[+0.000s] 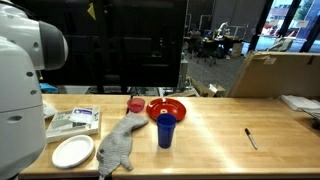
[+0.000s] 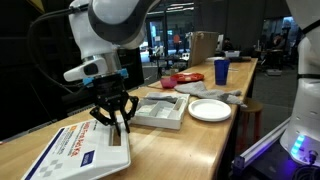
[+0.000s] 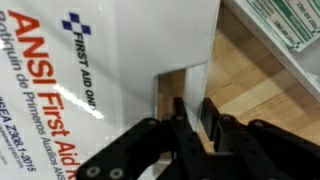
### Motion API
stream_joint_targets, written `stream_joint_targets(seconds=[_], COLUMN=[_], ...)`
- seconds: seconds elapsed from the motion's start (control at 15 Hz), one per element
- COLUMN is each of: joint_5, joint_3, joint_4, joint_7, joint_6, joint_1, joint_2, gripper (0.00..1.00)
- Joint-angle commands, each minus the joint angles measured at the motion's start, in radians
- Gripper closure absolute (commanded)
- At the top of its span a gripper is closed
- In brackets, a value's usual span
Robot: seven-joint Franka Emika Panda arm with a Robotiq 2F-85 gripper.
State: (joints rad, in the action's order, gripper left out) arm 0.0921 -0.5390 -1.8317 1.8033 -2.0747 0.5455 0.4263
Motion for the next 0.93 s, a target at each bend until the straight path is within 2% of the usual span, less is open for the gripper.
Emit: stream_joint_targets(seconds=[0.0, 0.87], joint_5=[-0.006, -0.034], joint_3=[-0.006, -0.013], joint_4=[-0.025, -0.135], joint_7=[-0.009, -0.038], joint_6=[0.016, -0.061], joint_1=[-0.009, -0.035], joint_2=[-0.062, -0.218], gripper=[0.95, 0.95])
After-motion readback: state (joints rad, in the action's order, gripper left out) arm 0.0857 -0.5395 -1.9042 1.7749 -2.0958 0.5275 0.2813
